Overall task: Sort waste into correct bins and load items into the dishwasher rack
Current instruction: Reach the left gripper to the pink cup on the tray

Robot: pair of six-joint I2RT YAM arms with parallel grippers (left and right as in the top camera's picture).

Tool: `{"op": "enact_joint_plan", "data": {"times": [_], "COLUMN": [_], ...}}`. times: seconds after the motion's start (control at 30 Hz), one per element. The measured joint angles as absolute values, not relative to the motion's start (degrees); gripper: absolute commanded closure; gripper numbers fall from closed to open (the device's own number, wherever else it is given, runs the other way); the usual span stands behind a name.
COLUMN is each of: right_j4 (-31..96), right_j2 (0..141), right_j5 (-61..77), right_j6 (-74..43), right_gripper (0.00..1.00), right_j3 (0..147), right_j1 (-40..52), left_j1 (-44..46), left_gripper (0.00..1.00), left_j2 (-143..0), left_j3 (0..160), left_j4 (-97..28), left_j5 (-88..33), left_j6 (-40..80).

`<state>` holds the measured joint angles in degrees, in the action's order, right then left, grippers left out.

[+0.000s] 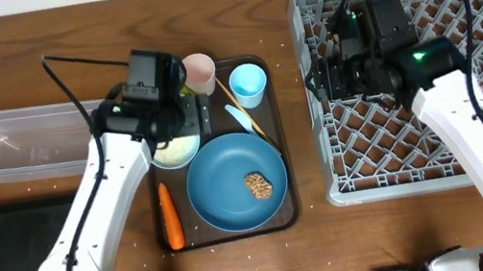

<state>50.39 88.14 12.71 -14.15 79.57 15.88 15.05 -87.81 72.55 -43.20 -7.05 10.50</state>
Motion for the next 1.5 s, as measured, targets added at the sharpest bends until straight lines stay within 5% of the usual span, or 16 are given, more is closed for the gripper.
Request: {"op": "enact_joint_plan", "data": {"times": [0.53, 0.67, 1.07, 1.27, 1.5], "right_j4": [52.34, 52.64, 53.84, 54.02, 54.00], "right_j2": [88.44, 88.44, 88.44, 88.44, 88.44], "right_j5": [12.58, 12.58, 12.56, 12.56, 12.56], "right_j6": [-14.74, -14.92, -15.09, -15.09, -15.11], "right_gripper": [0.32, 0.32, 0.34, 0.33, 0.33], "right_j3": [79.57, 79.57, 79.57, 79.57, 79.57], "right_j1": [15.88, 15.88, 15.88, 15.88, 15.88], "left_j1": [11.35, 11.35, 11.35, 11.35, 11.35], "left_gripper": [0.27, 0.45, 0.60, 0.91, 0.94], "left_j2": [-111.24, -112.60, -118.85, -118.74, -117.03], "left_j3": [90.59, 90.65, 90.74, 90.74, 90.74], "left_j4": [-41.04, -38.74, -35.48, -34.52, -34.68], "left_j5": [-6.94, -6.72, -5.98, -5.93, -5.93], "left_j6": [8.91, 8.69, 8.56, 8.78, 8.54]}}
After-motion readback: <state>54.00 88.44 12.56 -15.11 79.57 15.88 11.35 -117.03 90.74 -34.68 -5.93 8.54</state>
